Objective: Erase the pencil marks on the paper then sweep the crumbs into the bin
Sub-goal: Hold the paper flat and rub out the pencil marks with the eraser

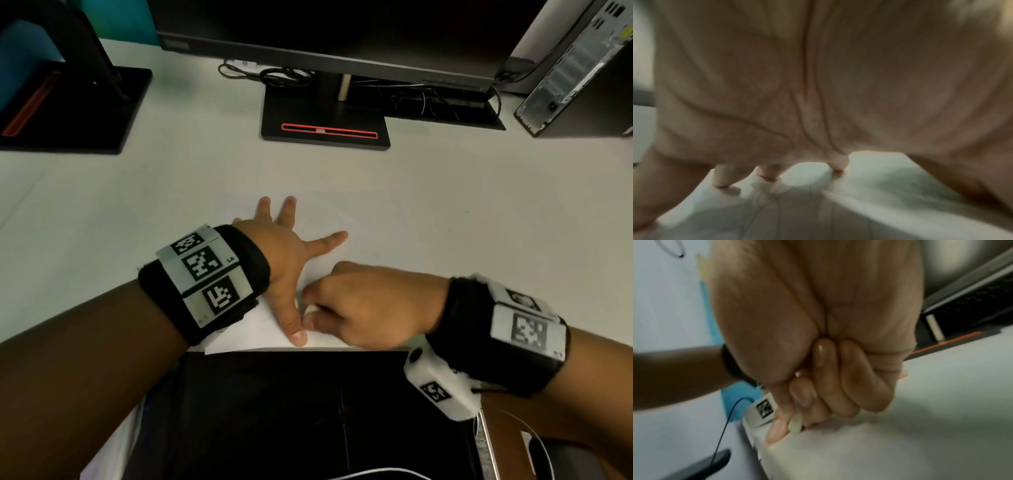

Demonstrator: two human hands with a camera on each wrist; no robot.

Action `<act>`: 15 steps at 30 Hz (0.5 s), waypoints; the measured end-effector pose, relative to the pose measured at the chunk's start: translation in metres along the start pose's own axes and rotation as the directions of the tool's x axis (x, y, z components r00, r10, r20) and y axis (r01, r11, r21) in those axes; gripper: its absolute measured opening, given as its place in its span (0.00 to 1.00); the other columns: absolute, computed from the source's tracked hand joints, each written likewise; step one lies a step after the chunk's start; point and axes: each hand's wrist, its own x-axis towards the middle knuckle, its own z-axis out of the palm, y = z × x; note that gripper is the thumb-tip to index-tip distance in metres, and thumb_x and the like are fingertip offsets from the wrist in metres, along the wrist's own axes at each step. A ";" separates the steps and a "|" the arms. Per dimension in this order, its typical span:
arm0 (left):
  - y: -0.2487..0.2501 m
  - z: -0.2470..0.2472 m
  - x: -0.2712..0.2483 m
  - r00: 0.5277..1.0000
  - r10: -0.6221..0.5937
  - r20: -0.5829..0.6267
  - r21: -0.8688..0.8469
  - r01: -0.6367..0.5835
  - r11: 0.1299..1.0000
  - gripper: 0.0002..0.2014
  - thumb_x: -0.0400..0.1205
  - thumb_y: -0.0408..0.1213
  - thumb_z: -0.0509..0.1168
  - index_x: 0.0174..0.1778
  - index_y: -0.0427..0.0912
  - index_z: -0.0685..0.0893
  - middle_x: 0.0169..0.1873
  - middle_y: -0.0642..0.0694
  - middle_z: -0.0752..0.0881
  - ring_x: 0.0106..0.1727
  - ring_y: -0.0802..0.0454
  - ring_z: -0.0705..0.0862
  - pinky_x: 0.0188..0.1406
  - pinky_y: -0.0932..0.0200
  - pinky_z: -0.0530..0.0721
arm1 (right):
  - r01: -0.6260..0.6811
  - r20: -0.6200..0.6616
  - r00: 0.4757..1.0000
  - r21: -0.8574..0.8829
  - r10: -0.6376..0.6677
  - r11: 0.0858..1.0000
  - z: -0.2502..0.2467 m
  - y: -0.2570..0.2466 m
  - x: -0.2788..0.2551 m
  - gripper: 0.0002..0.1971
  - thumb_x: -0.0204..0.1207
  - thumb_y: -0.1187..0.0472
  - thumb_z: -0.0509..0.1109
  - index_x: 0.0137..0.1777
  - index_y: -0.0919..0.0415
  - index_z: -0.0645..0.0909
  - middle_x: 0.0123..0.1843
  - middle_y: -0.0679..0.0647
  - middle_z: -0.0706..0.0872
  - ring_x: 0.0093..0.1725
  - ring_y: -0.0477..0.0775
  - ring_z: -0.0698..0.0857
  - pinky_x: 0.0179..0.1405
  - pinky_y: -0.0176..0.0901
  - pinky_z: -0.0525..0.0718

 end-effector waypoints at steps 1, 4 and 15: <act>0.000 0.000 -0.001 1.000 0.000 0.002 -0.001 0.000 1.000 0.77 0.50 0.72 0.82 0.68 0.82 0.17 0.77 0.38 0.14 0.79 0.24 0.20 0.78 0.16 0.50 | -0.016 0.004 1.000 0.006 0.016 1.000 -0.005 0.002 0.001 0.13 0.88 0.55 0.62 0.41 0.47 0.80 0.26 0.35 0.77 0.35 0.26 0.79 0.34 0.24 0.71; 0.000 -0.001 -0.005 1.000 0.004 0.009 -0.026 -0.004 1.000 0.73 0.52 0.71 0.82 0.62 0.82 0.18 0.77 0.39 0.14 0.80 0.26 0.21 0.80 0.19 0.53 | -0.048 -0.096 0.994 0.001 0.048 0.999 -0.017 0.015 0.004 0.13 0.88 0.57 0.61 0.40 0.53 0.77 0.29 0.38 0.78 0.36 0.30 0.78 0.35 0.21 0.70; 0.002 -0.002 -0.007 1.000 -0.005 0.024 -0.020 0.005 1.000 0.75 0.53 0.69 0.83 0.58 0.80 0.14 0.77 0.39 0.13 0.80 0.26 0.21 0.79 0.17 0.52 | -0.052 -0.120 0.991 -0.005 0.051 0.999 -0.014 0.012 0.005 0.12 0.87 0.59 0.61 0.42 0.58 0.80 0.30 0.39 0.74 0.36 0.29 0.77 0.34 0.25 0.70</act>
